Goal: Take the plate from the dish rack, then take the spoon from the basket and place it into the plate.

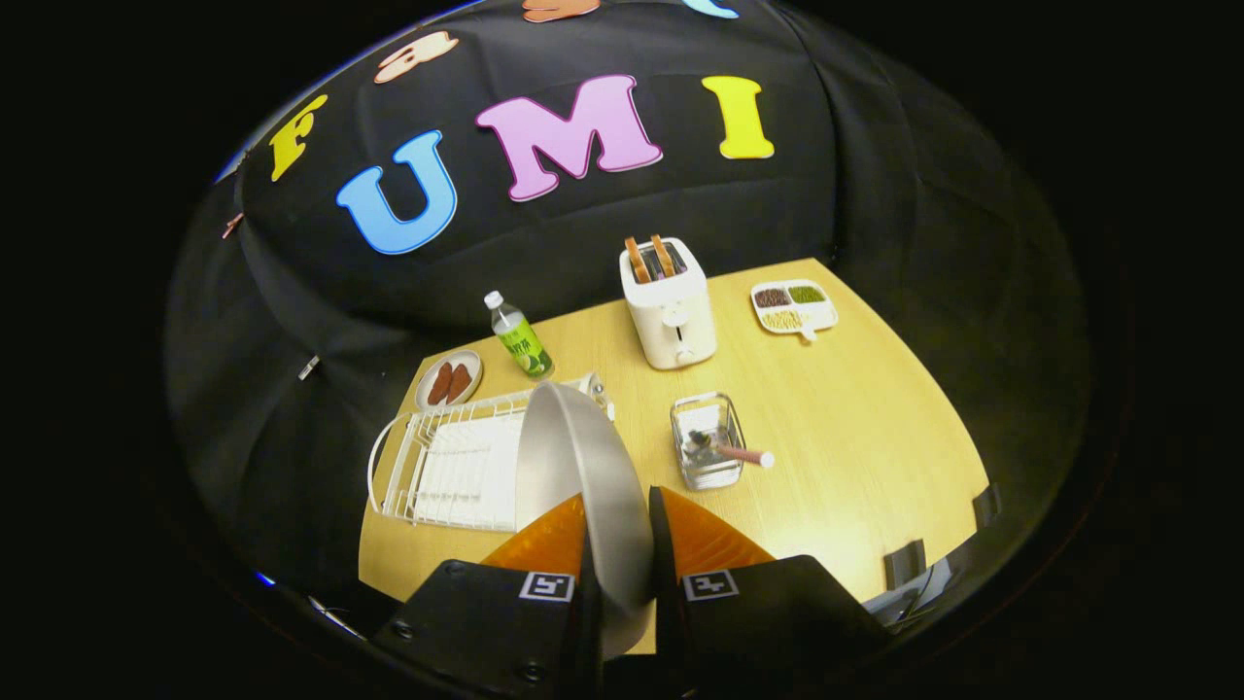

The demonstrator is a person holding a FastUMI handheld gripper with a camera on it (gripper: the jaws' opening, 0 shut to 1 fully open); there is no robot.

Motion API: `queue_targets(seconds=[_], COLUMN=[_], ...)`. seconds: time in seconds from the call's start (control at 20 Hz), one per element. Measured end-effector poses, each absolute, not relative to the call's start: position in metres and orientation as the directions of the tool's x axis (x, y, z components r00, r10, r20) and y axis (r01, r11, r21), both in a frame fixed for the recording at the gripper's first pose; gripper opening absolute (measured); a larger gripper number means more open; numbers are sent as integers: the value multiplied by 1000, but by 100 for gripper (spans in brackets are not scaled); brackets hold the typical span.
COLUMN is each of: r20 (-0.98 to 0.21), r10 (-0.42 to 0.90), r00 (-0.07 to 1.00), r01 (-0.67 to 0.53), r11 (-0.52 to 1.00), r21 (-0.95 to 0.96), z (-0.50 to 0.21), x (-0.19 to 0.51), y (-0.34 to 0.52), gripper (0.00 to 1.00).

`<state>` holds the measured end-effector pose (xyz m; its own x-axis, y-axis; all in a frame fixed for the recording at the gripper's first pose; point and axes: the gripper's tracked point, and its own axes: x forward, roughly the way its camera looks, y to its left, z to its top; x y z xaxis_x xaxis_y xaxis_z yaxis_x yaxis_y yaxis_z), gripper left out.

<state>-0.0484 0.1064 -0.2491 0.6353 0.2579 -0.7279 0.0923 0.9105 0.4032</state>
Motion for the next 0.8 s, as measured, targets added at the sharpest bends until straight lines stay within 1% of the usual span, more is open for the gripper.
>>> queue_targets(seconds=[0.15, 0.3, 0.6, 0.8], r20=[-763, -772, -766, -793], r10=[310, 343, 427, 425], r00=[567, 535, 480, 437], r01=[118, 150, 190, 191], r11=[886, 861, 803, 817], r21=[448, 486, 566, 544], z=[-287, -315, -370, -402], x=[-90, -115, -135, -147], y=[109, 115, 133, 135], gripper=[26, 26, 26, 25])
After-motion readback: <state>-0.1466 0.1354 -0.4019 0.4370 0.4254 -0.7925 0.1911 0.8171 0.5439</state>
